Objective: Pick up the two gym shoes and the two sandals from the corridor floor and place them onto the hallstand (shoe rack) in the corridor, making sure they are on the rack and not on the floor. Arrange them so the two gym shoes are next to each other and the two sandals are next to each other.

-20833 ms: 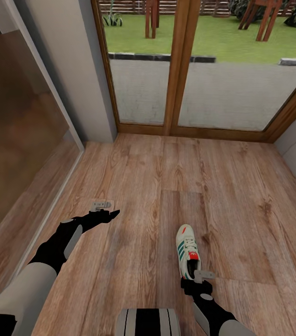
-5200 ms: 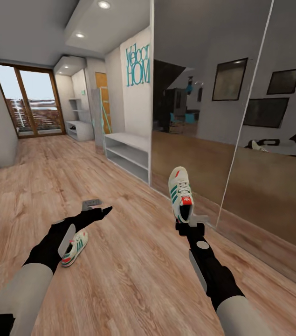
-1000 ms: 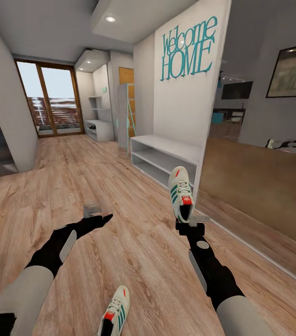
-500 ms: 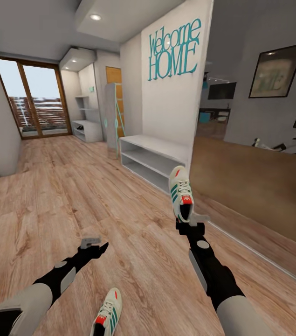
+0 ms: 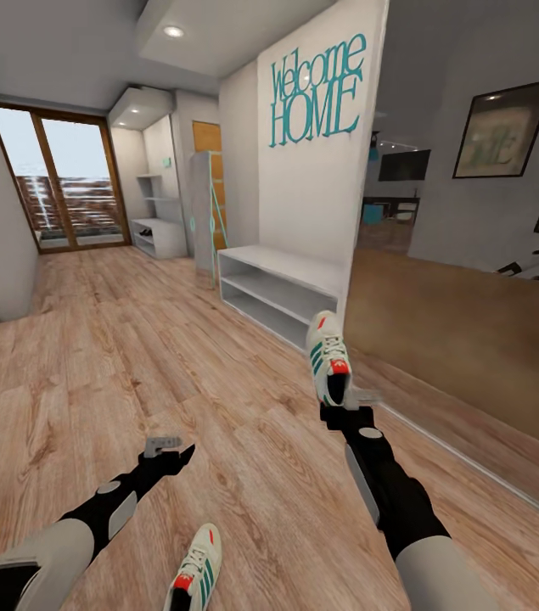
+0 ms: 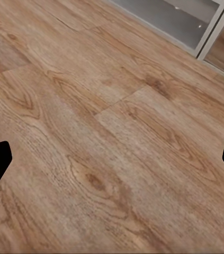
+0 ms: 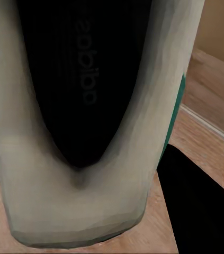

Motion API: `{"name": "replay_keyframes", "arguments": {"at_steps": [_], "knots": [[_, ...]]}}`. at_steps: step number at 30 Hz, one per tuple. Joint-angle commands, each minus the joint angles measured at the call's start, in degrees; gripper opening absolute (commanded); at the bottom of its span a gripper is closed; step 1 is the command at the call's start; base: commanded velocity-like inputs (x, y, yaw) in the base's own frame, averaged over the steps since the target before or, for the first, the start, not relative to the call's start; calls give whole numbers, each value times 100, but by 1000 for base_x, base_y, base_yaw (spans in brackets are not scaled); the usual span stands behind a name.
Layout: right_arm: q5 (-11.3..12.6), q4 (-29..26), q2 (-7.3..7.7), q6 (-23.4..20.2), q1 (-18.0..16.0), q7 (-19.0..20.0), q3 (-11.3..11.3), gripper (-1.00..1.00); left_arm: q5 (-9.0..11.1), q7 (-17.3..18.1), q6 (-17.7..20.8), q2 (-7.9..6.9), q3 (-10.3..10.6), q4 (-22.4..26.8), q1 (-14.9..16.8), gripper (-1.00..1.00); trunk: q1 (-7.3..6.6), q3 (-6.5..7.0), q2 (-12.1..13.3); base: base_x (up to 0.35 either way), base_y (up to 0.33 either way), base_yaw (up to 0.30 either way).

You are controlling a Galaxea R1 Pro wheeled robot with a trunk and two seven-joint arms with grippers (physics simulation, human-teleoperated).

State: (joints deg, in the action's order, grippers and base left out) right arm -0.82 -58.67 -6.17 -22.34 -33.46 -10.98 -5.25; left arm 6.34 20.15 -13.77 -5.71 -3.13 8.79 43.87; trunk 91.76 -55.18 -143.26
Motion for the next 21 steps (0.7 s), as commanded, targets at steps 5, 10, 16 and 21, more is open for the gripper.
{"name": "replay_keyframes", "arguments": {"at_steps": [5,10,16,21], "knots": [[77,-726,2,-192,-2,-35,-12,-100,43,51,3,13,-22,-9,-9,100,-1,-14,-2,0,0,0],[90,-874,3,-224,-2,-35,-11,-100,43,51,3,7,-21,-47,-23,100,-1,-33,-2,0,0,0],[91,-882,4,-227,-2,-35,-11,-100,43,51,-6,0,-26,-182,-70,100,-1,-36,-2,0,0,0],[97,-883,8,-227,-2,-35,-11,-100,43,51,-11,-1,-26,-214,-80,100,-1,-36,-2,0,0,0]]}}
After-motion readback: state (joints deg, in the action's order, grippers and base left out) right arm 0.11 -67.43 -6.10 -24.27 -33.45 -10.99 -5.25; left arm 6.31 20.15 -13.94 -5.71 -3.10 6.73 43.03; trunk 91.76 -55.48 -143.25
